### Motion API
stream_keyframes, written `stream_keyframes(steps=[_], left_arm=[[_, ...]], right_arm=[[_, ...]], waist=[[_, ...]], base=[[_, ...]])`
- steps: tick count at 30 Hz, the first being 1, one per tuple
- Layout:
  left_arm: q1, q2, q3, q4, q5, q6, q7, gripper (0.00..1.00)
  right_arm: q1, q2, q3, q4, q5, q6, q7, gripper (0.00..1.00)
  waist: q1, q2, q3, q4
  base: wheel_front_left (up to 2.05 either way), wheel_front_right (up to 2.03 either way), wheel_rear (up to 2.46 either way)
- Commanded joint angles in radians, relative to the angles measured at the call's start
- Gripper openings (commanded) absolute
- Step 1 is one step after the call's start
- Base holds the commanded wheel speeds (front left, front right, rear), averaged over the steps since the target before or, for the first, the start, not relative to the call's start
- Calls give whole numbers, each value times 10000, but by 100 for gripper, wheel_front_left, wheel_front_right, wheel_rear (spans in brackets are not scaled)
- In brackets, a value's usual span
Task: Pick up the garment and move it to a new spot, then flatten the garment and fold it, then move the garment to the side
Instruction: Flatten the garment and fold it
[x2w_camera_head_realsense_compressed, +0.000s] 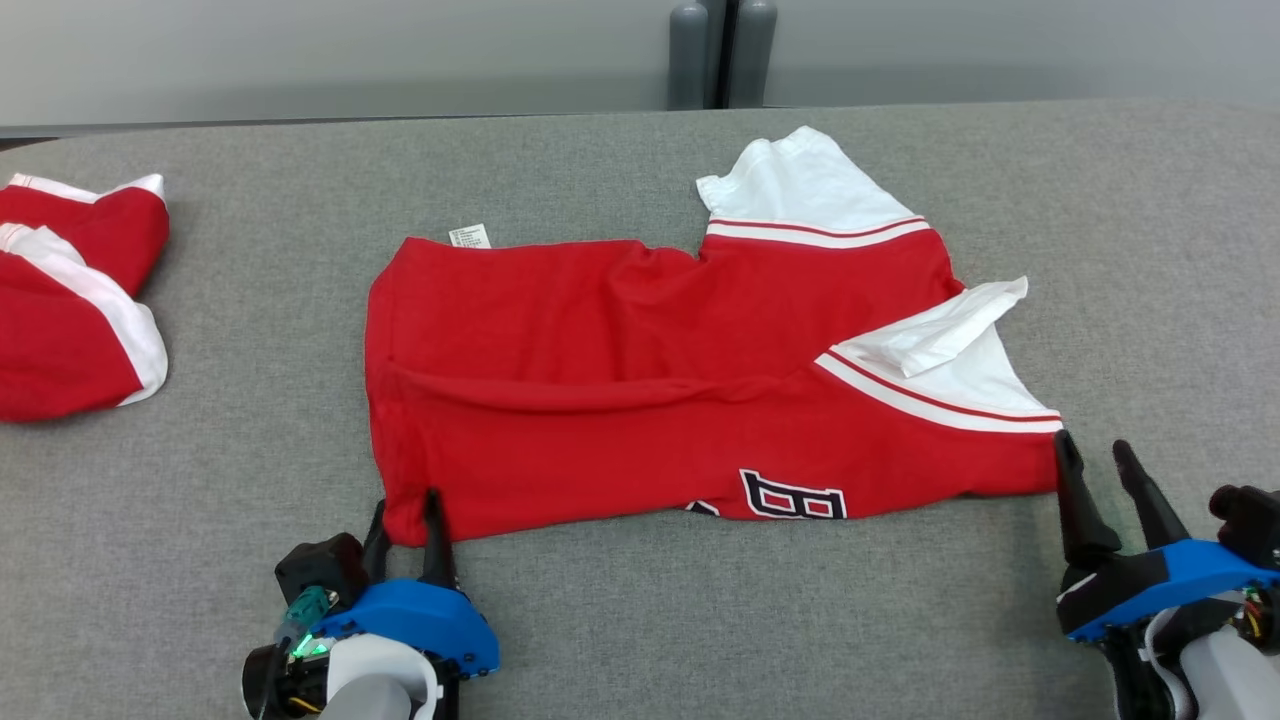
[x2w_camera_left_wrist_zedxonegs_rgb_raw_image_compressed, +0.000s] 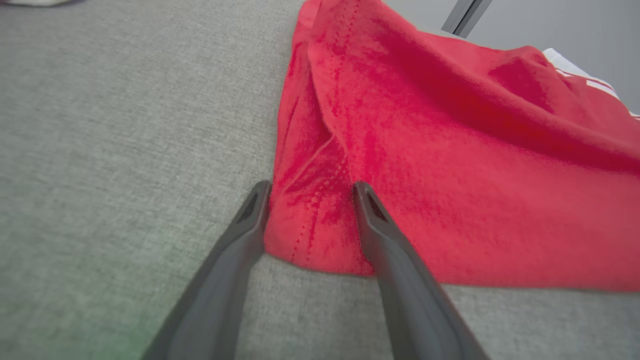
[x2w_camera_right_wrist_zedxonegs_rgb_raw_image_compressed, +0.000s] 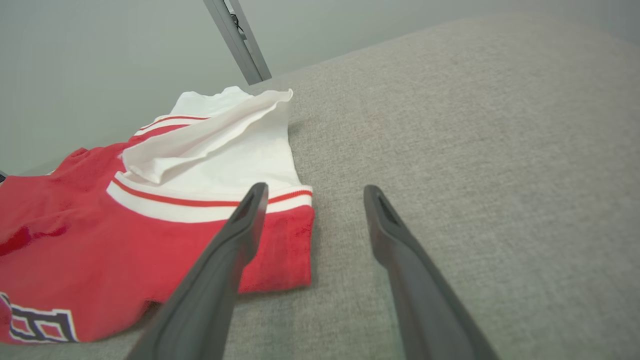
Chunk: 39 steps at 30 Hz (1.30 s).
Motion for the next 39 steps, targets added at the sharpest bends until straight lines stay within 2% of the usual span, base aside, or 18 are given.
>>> stream_keyframes(steps=[1, 8, 9, 10, 15, 18, 26, 31, 32, 33, 34, 35, 39], left_arm=[[-8, -77, -226, 414, -162, -63, 183, 0], [-316, -77, -746, 956, -658, -290, 195, 0], [-328, -77, -764, 975, -706, -298, 196, 0], [-348, -80, -752, 952, -735, -298, 196, 0], [-34, -2, -293, 502, -546, -204, 128, 0], [292, -7, -51, 405, -396, -329, 110, 0], [1569, 26, 589, 513, 226, -508, 98, 0], [2117, 30, 838, 555, 294, -571, 98, 0], [2169, 32, 848, 532, 314, -570, 98, 40], [2210, 32, 842, 512, 266, -562, 98, 100], [2193, 30, 824, 431, 274, -554, 98, 100], [2134, 17, 791, 337, 244, -573, 99, 100], [1605, -39, 756, -303, 261, -525, 99, 100]], right_arm=[[-126, 114, 133, 154, -30, -2, -37, 100], [-588, 231, 1089, 1623, -9, 0, 82, 100], [-647, 272, 1247, 1808, 87, 0, 121, 92], [-674, 289, 1419, 1948, 204, 1, 165, 0], [-676, -21, 1693, 2138, 729, 1, 40, 0], [-346, -275, 1574, 2036, 1056, 0, -25, 0], [1583, -508, 1285, 1091, 1696, -9, -41, 0], [2550, -553, 1348, 543, 1951, -9, -44, 0], [2641, -561, 1335, 476, 1977, -9, -45, 0], [2688, -518, 1325, 406, 2031, -9, -45, 16], [2687, -450, 1359, 257, 2100, -9, -43, 16], [2609, -434, 1394, 123, 2093, -8, -42, 100], [1984, -531, 1425, -491, 2006, 0, -41, 100]], waist=[[2, 3, 54, 34], [2, 3, 165, 247], [2, 3, 161, 279], [2, 3, 140, 316], [2, 3, -279, 418], [2, 3, -834, 505], [2, 3, -2329, 705], [2, 3, -2572, 741], [2, 3, -2566, 739], [2, 3, -2543, 729], [2, 3, -2503, 726], [2, 3, -2430, 725], [2, 3, -1992, 697]], base=[[0, 0, 0], [0, 0, 0], [0, 0, 0], [0, 0, 0], [0, 0, 0], [0, 0, 0], [0, 0, 0], [0, 0, 0], [0, 0, 0], [0, 0, 0], [0, 0, 0], [0, 0, 0], [0, 0, 0]])
